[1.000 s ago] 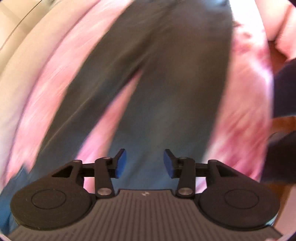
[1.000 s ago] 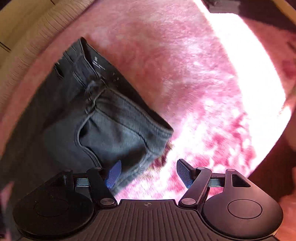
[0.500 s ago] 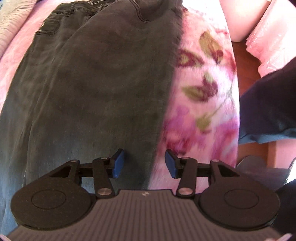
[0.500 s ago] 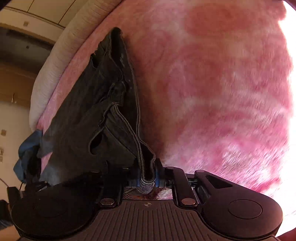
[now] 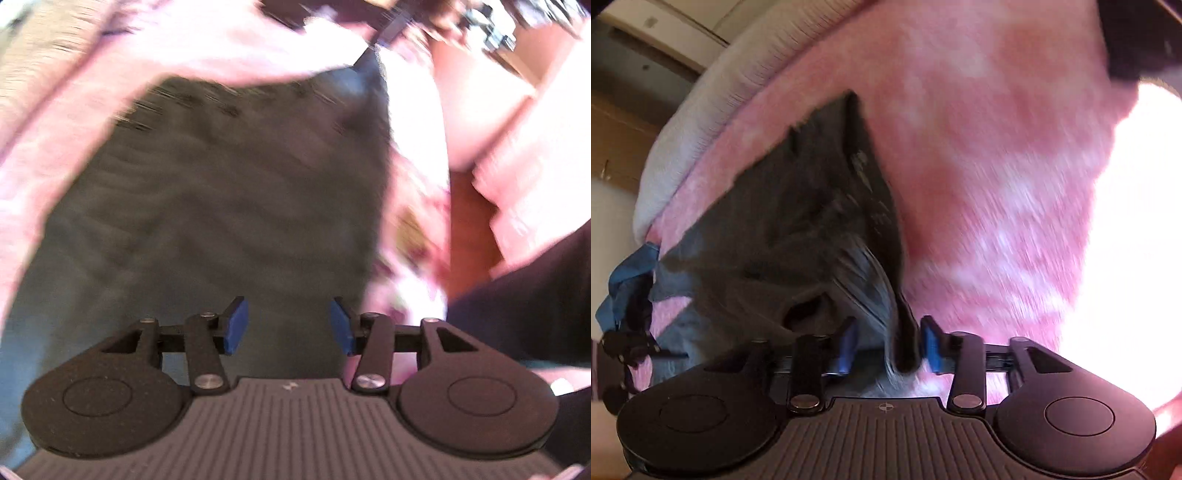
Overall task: Fold clothes
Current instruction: 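Lower the grey jeans flat onto the bed with the right tool holding the waistband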
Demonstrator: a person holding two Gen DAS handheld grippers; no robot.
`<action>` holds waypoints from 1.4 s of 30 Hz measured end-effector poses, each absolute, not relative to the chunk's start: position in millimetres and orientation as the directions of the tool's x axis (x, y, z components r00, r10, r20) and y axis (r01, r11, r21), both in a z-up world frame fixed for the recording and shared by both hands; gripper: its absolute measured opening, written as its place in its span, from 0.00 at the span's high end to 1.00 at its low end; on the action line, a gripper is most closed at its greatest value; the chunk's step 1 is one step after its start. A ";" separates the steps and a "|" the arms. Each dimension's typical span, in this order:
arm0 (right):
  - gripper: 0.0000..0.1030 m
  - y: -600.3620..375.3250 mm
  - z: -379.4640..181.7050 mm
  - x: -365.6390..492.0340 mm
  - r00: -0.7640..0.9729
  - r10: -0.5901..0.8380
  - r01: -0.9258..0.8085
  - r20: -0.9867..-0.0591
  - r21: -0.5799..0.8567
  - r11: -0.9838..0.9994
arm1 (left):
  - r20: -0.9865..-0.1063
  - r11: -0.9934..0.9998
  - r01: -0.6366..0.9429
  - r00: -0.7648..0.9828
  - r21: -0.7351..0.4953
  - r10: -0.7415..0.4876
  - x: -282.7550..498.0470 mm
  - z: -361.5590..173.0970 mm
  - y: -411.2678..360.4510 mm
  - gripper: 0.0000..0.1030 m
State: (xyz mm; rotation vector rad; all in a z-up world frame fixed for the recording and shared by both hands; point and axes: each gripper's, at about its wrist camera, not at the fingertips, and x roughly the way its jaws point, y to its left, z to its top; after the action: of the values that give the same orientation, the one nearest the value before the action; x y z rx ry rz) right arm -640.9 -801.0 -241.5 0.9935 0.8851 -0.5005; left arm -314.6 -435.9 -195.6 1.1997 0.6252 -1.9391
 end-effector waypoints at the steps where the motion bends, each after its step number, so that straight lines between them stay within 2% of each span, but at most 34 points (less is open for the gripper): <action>1: 0.54 -803.2 -233.7 -635.6 0.568 0.004 0.715 -0.823 0.496 0.492 | -0.892 -0.572 0.821 -0.262 -0.004 -0.369 -304.3 -194.3 -446.6 0.52; 3: 0.51 -812.5 -226.5 -618.3 0.581 -0.034 0.715 -0.813 0.489 0.499 | -0.879 -0.527 0.850 -0.236 0.021 -0.414 -279.0 -195.3 -471.7 0.47; 7: 0.44 -839.6 -225.7 -562.9 0.577 -0.066 0.708 -0.814 0.459 0.536 | -0.876 -0.504 0.859 -0.172 0.090 -0.450 -241.1 -216.2 -527.1 0.47; 9: 0.35 -850.0 -231.1 -527.3 0.578 -0.067 0.690 -0.814 0.443 0.572 | -0.876 -0.505 0.856 -0.158 0.108 -0.456 -233.1 -224.5 -548.7 0.47; 10: 0.33 -857.5 -238.2 -510.1 0.574 -0.058 0.684 -0.817 0.439 0.583 | -0.876 -0.504 0.857 -0.156 0.111 -0.456 -229.9 -228.8 -559.0 0.47; 17: 0.32 -922.9 -301.9 -442.1 0.544 -0.041 0.654 -0.838 0.392 0.647 | -0.886 -0.511 0.849 -0.127 0.135 -0.446 -243.8 -253.1 -590.0 0.47; 19: 0.33 -938.8 -316.3 -443.4 0.556 -0.007 0.649 -0.831 0.429 0.629 | -0.890 -0.513 0.846 -0.115 0.145 -0.441 -250.4 -259.4 -595.2 0.48; 20: 0.36 -945.9 -322.7 -443.6 0.563 0.009 0.644 -0.827 0.445 0.622 | -0.892 -0.515 0.844 -0.109 0.149 -0.438 -253.7 -262.5 -597.8 0.49; 21: 0.65 -947.6 -323.6 -441.4 0.576 0.020 0.624 -0.818 0.455 0.635 | -0.894 -0.516 0.842 -0.103 0.154 -0.436 -257.0 -265.6 -600.4 0.50; 22: 0.70 -950.8 -322.4 -442.0 0.588 0.044 0.607 -0.808 0.476 0.637 | -0.896 -0.518 0.841 -0.098 0.159 -0.433 -260.2 -268.7 -603.1 0.51; 23: 0.84 -954.0 -321.2 -442.5 0.599 0.068 0.589 -0.798 0.497 0.637 | -0.898 -0.519 0.839 -0.092 0.164 -0.431 -263.5 -271.8 -605.7 0.52; 24: 0.92 -957.7 -319.4 -443.5 0.611 0.089 0.572 -0.787 0.516 0.638 | -0.900 -0.521 0.837 -0.086 0.168 -0.428 -266.8 -274.9 -608.3 0.54; 26: 0.94 -971.5 -306.9 -450.9 0.642 0.096 0.542 -0.761 0.539 0.644 | -0.902 -0.522 0.835 -0.075 0.176 -0.425 -273.3 -280.5 -614.6 0.54; 32: 0.92 -1017.2 -308.6 -465.2 0.612 0.041 0.580 -0.790 0.484 0.655 | -0.886 -0.476 0.867 -0.099 0.146 -0.452 -289.2 -281.9 -669.6 0.54; 34: 0.84 -1013.5 -309.3 -464.5 0.593 0.024 0.595 -0.805 0.458 0.660 | -0.887 -0.482 0.864 -0.106 0.142 -0.450 -293.6 -279.7 -667.3 0.54; 36: 0.69 -1005.7 -299.4 -470.1 0.595 -0.025 0.620 -0.803 0.440 0.649 | -0.884 -0.495 0.858 -0.121 0.135 -0.451 -297.7 -273.0 -658.3 0.54; 39: 0.68 -982.9 -271.1 -488.1 0.619 -0.083 0.627 -0.781 0.428 0.651 | -0.879 -0.502 0.858 -0.154 0.108 -0.451 -301.3 -260.6 -642.1 0.54; 42: 0.68 -948.4 -258.6 -497.3 0.647 0.005 0.529 -0.763 0.453 0.717 | -0.870 -0.492 0.869 -0.201 0.053 -0.450 -300.8 -244.7 -621.9 0.52</action>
State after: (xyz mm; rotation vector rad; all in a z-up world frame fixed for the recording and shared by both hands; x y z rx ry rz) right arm -497.3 -948.4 -258.6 0.7231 0.8248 -0.3299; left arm -300.8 -621.9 -244.7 1.1083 0.5797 -1.8301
